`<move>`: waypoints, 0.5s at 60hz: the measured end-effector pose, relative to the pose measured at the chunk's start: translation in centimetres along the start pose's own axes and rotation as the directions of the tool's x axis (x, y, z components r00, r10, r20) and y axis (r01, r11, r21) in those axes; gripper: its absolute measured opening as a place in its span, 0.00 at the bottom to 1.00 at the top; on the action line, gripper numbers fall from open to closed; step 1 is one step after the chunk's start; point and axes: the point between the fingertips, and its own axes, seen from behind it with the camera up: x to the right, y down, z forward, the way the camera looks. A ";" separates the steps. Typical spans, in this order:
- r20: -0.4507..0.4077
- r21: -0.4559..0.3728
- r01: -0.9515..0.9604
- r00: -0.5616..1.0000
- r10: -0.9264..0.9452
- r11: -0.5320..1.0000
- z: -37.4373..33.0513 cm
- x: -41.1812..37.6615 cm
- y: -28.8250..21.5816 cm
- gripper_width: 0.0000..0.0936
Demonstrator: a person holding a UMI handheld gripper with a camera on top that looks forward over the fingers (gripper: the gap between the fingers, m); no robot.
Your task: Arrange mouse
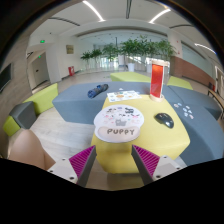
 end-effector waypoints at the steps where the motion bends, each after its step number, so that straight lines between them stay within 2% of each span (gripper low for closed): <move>1: -0.002 0.006 0.006 1.000 -0.006 1.000 0.2 0.3 -0.2 0.85; 9: 0.007 0.009 -0.045 0.999 0.045 0.999 -1.9 2.9 -3.3 0.84; 14: 0.001 0.019 -0.096 0.995 0.096 0.995 -0.7 3.7 -2.2 0.85; 17: -0.010 0.010 -0.112 0.994 0.112 0.994 -1.1 6.4 -3.8 0.85; 27: -0.164 -0.003 0.005 0.986 -0.005 1.000 2.9 17.5 -4.4 0.84; 30: -0.186 -0.015 0.023 0.982 -0.025 1.000 4.5 19.9 -4.5 0.84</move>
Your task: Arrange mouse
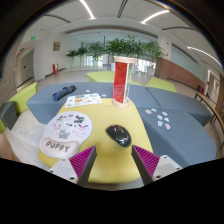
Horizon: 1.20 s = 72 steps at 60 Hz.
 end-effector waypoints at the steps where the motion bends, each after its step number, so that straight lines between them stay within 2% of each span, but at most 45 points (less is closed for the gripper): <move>1: -0.005 -0.003 0.001 1.000 -0.001 1.000 0.7 0.4 0.0 0.84; 14: 0.027 -0.040 -0.002 1.000 0.003 0.999 9.6 3.0 -0.3 0.83; 28: 0.019 0.023 -0.109 0.994 0.109 0.994 14.0 5.0 -2.5 0.80; 33: 0.017 0.036 -0.160 0.987 0.159 0.986 14.9 5.6 -2.6 0.70; 34: 0.019 0.037 -0.172 0.985 0.172 0.984 14.9 5.5 -2.6 0.60; 38: 0.005 0.048 -0.223 0.975 0.223 0.974 14.8 5.7 -2.6 0.57; 44: -0.064 0.012 -0.198 0.978 0.199 0.980 14.1 6.3 -2.7 0.48; 46: -0.072 0.048 -0.176 0.981 0.179 0.983 13.2 6.1 -4.4 0.48; 52: -0.069 0.175 -0.118 0.989 0.132 0.978 9.4 3.5 -11.0 0.44; 54: -0.038 0.210 -0.115 0.991 0.125 0.971 8.2 1.5 -13.1 0.44; 61: 0.108 0.240 -0.152 0.986 0.130 0.959 5.4 -7.6 -16.7 0.44; 67: 0.131 0.203 -0.145 0.984 0.120 0.968 7.1 -13.3 -14.8 0.44; 72: 0.139 0.117 -0.128 0.984 0.111 0.985 9.7 -16.3 -10.8 0.44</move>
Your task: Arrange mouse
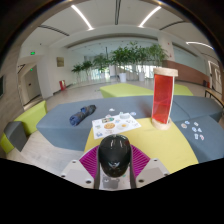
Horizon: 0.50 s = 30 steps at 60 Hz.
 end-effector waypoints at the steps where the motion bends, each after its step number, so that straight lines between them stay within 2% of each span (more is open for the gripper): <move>1: -0.004 -0.023 -0.006 1.000 0.006 1.000 0.4 0.0 1.1 0.43; 11: -0.067 -0.181 -0.014 0.998 0.002 0.983 2.5 1.3 8.1 0.45; 12: -0.056 -0.177 -0.012 0.998 0.002 0.984 2.5 1.1 8.5 0.45; 14: -0.052 -0.145 0.005 0.999 -0.013 0.989 2.6 1.1 7.8 0.49; 21: -0.023 -0.230 0.047 0.998 -0.054 0.972 2.0 0.8 8.4 0.64; 23: -0.020 -0.256 0.051 0.998 -0.058 0.965 1.2 0.8 8.6 0.75; 26: 0.000 -0.246 0.064 0.998 -0.066 0.967 -0.1 0.5 7.9 0.90; 30: 0.015 -0.232 0.076 0.997 -0.074 0.970 -2.5 0.3 7.3 0.89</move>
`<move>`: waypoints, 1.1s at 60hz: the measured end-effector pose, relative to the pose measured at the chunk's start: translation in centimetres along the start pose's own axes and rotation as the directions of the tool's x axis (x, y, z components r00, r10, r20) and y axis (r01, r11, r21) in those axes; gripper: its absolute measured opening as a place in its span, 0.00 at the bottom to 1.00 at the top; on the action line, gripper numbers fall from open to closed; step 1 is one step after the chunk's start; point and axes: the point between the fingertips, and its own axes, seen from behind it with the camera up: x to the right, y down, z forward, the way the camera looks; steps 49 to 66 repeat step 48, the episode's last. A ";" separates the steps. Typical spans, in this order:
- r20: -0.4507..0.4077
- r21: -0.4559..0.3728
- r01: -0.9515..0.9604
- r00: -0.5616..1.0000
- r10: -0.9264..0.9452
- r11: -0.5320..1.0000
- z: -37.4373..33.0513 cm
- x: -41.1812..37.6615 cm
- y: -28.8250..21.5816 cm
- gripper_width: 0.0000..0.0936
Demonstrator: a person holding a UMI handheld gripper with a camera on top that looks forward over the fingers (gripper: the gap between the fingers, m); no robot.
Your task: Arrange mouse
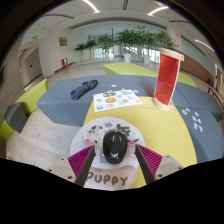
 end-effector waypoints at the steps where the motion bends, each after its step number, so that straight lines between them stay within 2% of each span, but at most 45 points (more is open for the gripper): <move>1: -0.004 0.001 -0.001 1.000 0.001 1.000 -0.7 0.1 0.2 0.89; 13: 0.006 0.035 0.059 0.998 -0.060 0.998 -9.6 -0.1 2.9 0.90; 21: -0.028 0.091 0.117 0.993 -0.115 0.989 -13.5 1.0 3.6 0.91; 32: -0.002 0.207 -0.007 1.000 0.008 0.978 -14.1 2.5 2.3 0.90; 38: 0.059 0.158 -0.004 0.998 -0.005 0.987 -13.5 2.0 3.8 0.90; 45: 0.044 0.172 0.057 0.997 -0.066 0.983 -13.2 3.1 3.6 0.90; 66: 0.053 0.158 0.049 0.997 -0.059 0.986 -12.8 3.2 4.1 0.90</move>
